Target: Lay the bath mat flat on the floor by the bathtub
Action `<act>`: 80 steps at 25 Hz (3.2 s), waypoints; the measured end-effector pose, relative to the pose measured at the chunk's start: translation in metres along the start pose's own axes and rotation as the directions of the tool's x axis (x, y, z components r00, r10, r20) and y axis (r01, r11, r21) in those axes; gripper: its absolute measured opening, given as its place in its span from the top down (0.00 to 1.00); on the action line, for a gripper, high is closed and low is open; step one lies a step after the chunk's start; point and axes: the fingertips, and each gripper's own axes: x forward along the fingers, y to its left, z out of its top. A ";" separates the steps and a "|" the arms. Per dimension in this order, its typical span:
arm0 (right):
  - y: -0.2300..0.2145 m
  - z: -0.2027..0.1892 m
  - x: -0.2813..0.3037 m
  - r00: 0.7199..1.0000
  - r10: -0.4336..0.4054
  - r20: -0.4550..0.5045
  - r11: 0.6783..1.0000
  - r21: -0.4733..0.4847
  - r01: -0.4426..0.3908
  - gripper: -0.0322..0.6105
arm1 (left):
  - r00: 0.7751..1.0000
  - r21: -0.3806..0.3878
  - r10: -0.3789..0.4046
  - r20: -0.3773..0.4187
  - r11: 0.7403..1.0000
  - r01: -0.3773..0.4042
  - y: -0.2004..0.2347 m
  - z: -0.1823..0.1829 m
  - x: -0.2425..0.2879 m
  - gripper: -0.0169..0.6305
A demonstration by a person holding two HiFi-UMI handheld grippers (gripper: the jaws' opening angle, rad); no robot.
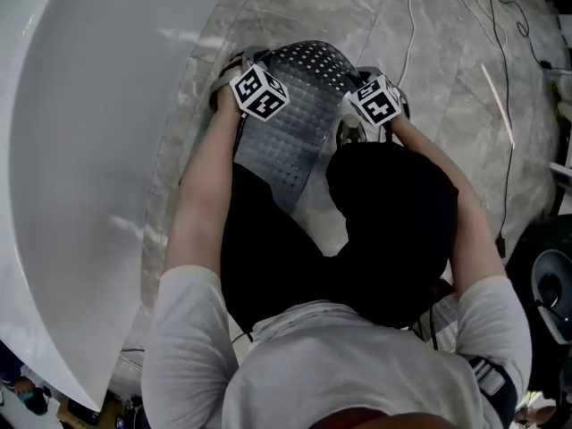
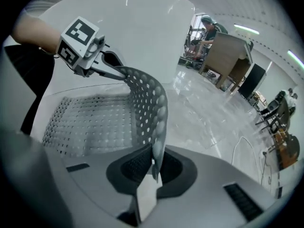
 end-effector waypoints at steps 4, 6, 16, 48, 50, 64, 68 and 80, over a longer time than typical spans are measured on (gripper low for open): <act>-0.007 -0.006 0.006 0.991 -0.122 0.048 0.989 0.085 0.118 0.91 | 1.000 0.089 0.004 -0.028 0.996 -0.002 0.005 -0.010 0.013 0.93; 0.000 -0.005 0.010 0.986 -0.154 0.058 0.985 0.092 0.149 0.91 | 0.999 0.043 -0.001 -0.038 0.999 0.002 0.007 -0.012 0.018 0.93; -0.006 -0.012 0.025 0.985 -0.154 0.083 0.976 0.168 0.139 0.91 | 0.994 0.066 0.005 -0.107 0.998 0.002 0.012 -0.003 0.035 0.93; -0.038 -0.028 0.082 0.995 -0.094 0.027 0.984 0.157 0.088 0.91 | 0.973 0.051 0.093 -0.211 0.995 -0.085 0.014 -0.018 0.111 0.93; -0.041 -0.028 0.085 0.995 -0.092 0.032 0.983 0.162 0.086 0.91 | 0.972 0.058 0.110 -0.207 0.993 -0.100 0.016 -0.019 0.114 0.93; -0.070 -0.033 0.112 0.997 -0.076 0.032 0.988 0.140 0.071 0.91 | 0.955 0.036 0.179 -0.235 0.984 -0.175 0.031 -0.011 0.153 0.93; -0.074 -0.034 0.118 0.997 -0.075 0.032 0.987 0.146 0.069 0.89 | 0.951 0.090 0.192 -0.243 0.980 -0.175 0.034 -0.011 0.162 0.92; -0.077 -0.038 0.130 0.999 -0.052 0.005 0.996 0.075 0.051 0.80 | 0.923 0.080 0.214 -0.320 0.977 -0.199 0.043 -0.016 0.184 0.74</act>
